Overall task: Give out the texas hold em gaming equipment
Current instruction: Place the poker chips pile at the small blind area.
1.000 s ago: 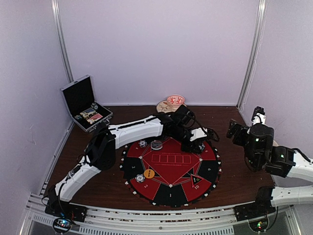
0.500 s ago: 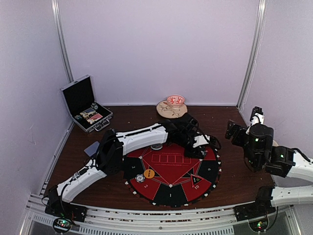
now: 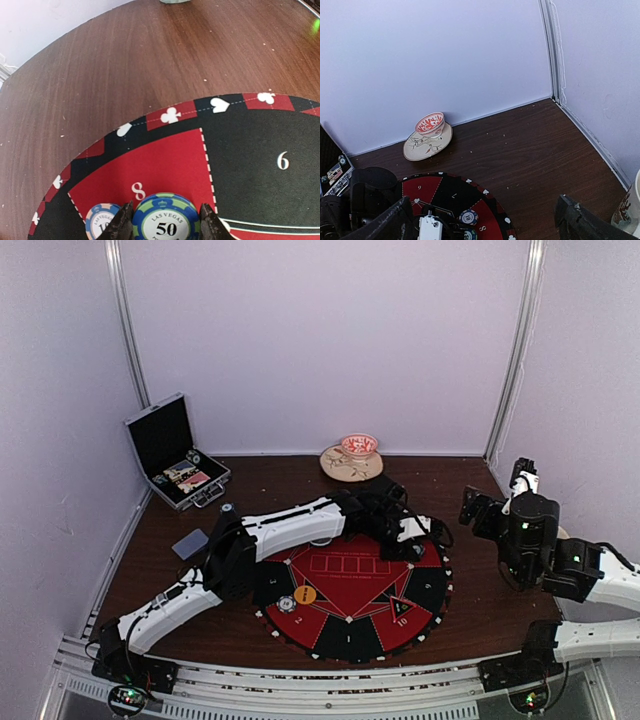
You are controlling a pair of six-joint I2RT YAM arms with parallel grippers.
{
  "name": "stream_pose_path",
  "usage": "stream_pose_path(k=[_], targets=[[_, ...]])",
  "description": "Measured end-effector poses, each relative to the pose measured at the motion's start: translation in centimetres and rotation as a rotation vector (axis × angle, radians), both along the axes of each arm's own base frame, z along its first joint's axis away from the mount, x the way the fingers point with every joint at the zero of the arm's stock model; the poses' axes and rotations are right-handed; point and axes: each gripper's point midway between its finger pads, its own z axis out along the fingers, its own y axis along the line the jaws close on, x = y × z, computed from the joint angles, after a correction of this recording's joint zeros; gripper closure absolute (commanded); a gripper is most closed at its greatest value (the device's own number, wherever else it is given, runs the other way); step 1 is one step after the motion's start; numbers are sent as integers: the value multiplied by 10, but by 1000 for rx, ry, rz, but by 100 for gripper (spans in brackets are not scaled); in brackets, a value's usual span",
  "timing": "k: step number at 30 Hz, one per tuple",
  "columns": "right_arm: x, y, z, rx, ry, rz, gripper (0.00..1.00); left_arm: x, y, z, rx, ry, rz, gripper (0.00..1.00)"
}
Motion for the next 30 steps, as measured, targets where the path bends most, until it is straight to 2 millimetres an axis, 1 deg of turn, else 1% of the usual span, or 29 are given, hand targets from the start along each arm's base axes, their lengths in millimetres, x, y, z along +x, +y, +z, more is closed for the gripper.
stream_pose_path(k=[7, 10, 13, 20, 23, 27, 30], targets=[[0, 1, 0, 0, 1, 3, 1, 6, -3, 6, -18, -31, 14, 85], [0, 1, 0, 0, 1, 6, 1, 7, -3, 6, -14, -36, 21, 85], [0, 1, 0, -1, 2, 6, 1, 8, -3, 5, -12, -39, 25, 84], [0, 1, 0, -5, 2, 8, 1, 6, -4, 4, -9, -42, 23, 80], [0, 2, 0, -5, 3, 10, 1, 5, -4, 4, -8, -42, 23, 77], [0, 2, -1, -5, 3, 11, 1, 6, -4, 4, -5, -48, 29, 68], [0, 2, -1, -5, 3, 12, 1, 7, -4, 4, -3, -51, 34, 65]])
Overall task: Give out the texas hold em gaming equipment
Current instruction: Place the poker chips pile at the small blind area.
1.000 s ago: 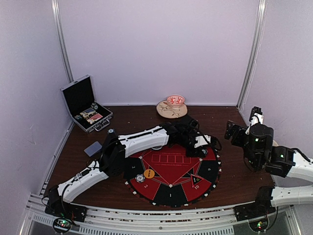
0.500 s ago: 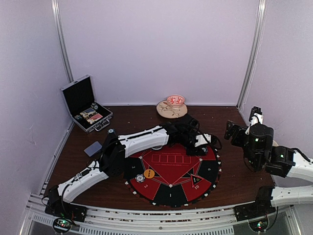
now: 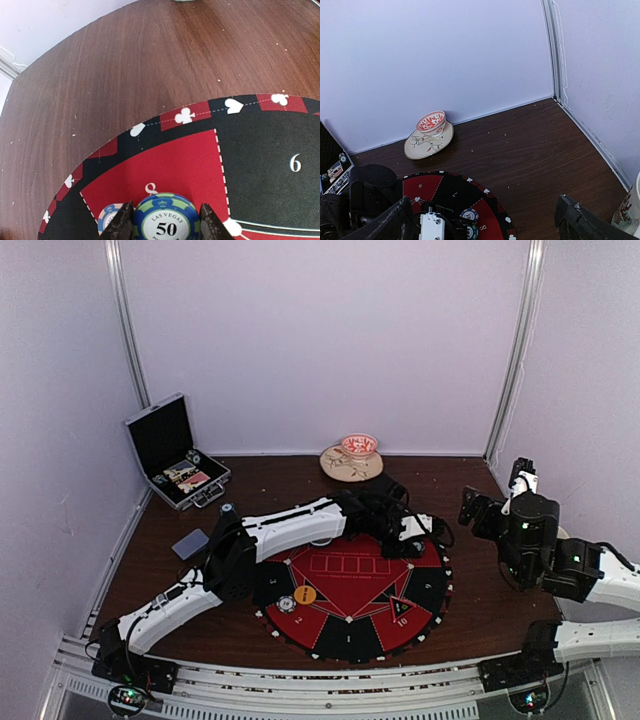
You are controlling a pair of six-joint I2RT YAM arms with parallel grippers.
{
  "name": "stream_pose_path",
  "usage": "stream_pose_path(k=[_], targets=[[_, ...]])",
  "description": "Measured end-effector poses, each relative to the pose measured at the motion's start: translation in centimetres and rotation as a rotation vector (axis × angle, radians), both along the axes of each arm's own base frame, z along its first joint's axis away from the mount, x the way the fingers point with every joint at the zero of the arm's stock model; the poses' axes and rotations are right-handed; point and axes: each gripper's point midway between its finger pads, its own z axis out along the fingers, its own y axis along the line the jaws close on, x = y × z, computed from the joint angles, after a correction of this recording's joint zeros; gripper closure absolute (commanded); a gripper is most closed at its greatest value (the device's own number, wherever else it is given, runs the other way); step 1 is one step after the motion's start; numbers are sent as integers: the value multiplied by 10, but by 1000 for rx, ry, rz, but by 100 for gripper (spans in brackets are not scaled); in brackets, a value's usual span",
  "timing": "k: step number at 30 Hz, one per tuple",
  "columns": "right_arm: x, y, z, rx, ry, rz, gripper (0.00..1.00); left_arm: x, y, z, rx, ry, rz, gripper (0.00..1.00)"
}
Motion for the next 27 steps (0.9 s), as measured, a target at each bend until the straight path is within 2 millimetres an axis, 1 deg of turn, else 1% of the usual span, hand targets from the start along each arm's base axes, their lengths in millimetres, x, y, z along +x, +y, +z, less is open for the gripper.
stream_pose_path(k=[6, 9, 18, 27], targets=[[0, 1, 0, 0, 1, 4, 1, -1, 2, -7, 15, 4, 3, 58], [0, 1, 0, -1, 0, 6, 1, -2, 2, -9, 21, 5, 3, 52], [-1, 0, 2, 1, -5, 8, 1, -4, 1, -10, 25, -4, 1, 43], [-1, 0, 2, -1, -5, 8, 1, -1, 0, -8, 22, -18, 16, 17]])
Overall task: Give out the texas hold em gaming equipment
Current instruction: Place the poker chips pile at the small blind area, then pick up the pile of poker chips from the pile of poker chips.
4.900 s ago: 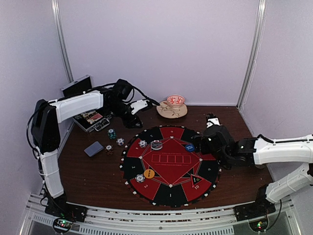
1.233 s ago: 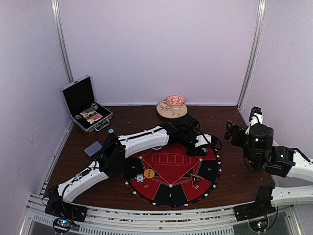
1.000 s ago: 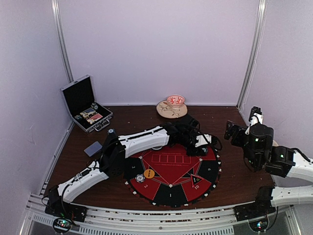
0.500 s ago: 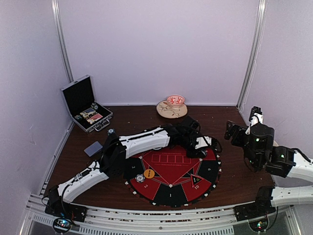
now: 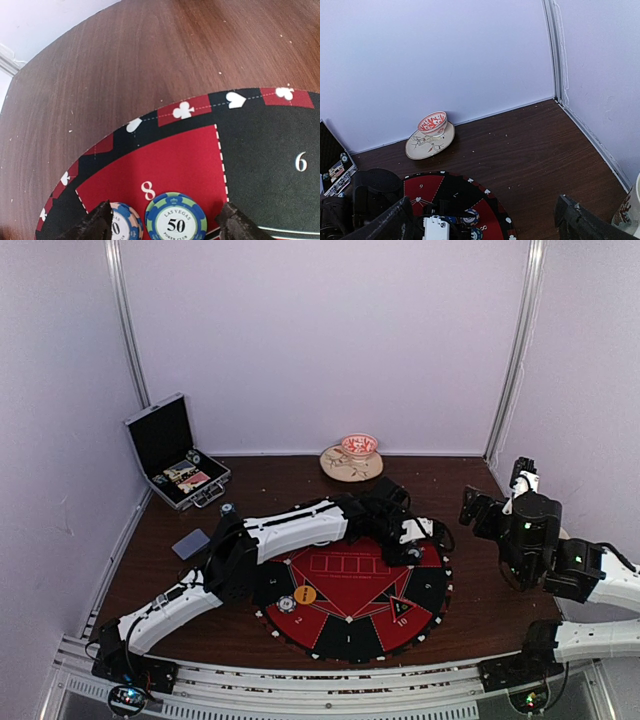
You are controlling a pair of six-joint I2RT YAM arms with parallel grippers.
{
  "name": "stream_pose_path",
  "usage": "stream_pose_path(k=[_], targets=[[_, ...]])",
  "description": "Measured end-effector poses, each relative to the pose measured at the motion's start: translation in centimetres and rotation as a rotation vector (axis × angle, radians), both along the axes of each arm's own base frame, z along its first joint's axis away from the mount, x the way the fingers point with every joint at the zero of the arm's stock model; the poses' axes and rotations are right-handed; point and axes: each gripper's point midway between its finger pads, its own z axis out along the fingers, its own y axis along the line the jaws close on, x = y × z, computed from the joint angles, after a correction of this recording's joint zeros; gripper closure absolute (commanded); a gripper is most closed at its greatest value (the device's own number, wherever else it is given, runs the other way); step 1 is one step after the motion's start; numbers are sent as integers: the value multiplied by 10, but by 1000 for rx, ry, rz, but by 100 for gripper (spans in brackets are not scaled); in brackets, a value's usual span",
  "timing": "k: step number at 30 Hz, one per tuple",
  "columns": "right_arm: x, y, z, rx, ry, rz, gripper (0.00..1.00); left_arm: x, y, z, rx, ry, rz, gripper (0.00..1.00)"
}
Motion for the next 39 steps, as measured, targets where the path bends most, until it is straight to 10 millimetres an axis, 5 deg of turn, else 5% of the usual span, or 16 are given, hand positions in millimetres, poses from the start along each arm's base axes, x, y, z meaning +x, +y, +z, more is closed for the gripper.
stream_pose_path(k=[3, 7, 11, 17, 21, 24, 29, 34, 39], targets=[[0, 0, 0, 0, 0, 0, 1, -1, 4, 3, 12, 9, 8, 3], [0, 0, 0, 1, -1, 0, 1, -10, 20, 23, 54, 29, 18, 2], [0, 1, 0, 3, -1, 5, 1, -17, 48, 87, 54, -4, 58, 2], [1, 8, -2, 6, 9, 39, 1, -11, 124, 215, -57, -117, 234, 2], [6, 18, -13, -21, 40, 60, 1, 27, 204, 244, -77, -132, 415, 2], [10, 26, -24, -52, 71, 72, 0, 76, 279, 233, -40, -114, 607, 2], [15, 34, -38, -95, 107, 80, 0, 129, 388, 174, 82, -11, 861, 2], [20, 42, -53, -135, 142, 90, 0, 155, 435, 130, 123, 107, 959, 2], [23, 49, -64, -174, 172, 108, 0, 168, 457, 86, 156, 217, 1000, 2]])
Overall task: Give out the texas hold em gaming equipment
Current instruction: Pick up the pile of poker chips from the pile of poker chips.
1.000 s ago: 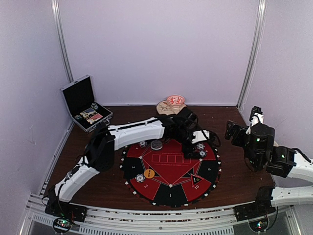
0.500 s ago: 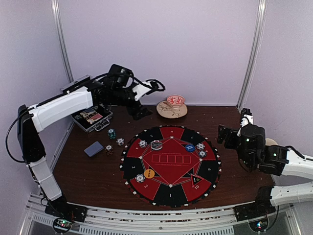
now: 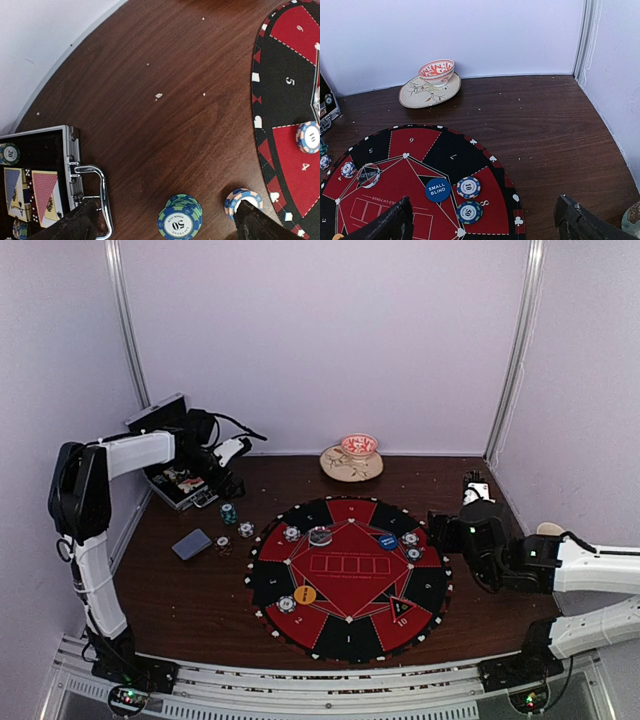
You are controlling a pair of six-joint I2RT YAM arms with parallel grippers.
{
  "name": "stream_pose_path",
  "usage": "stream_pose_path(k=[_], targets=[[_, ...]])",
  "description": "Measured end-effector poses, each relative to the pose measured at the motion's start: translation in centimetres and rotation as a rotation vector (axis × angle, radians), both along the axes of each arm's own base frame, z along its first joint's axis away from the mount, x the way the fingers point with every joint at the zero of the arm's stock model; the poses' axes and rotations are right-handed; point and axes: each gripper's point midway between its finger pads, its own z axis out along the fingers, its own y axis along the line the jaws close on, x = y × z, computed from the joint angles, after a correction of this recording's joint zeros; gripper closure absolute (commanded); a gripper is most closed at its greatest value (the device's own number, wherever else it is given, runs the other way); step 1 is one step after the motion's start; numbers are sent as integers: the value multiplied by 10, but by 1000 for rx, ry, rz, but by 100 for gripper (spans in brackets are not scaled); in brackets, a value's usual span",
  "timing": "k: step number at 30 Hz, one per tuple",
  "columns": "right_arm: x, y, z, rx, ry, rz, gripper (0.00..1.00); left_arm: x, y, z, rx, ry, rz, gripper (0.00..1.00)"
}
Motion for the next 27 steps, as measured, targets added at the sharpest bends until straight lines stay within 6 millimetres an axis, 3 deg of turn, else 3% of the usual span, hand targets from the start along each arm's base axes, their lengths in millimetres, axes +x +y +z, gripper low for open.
stream_pose_path(k=[4, 14, 27], targets=[[1, 4, -4, -8, 12, 18, 0, 2, 5, -26, 8, 56, 9, 3], [1, 6, -3, 1, 11, 26, 1, -10, 11, -47, -3, 112, 10, 8], [0, 8, -2, 9, 12, 36, 1, -9, 22, -49, -3, 119, 32, 17]])
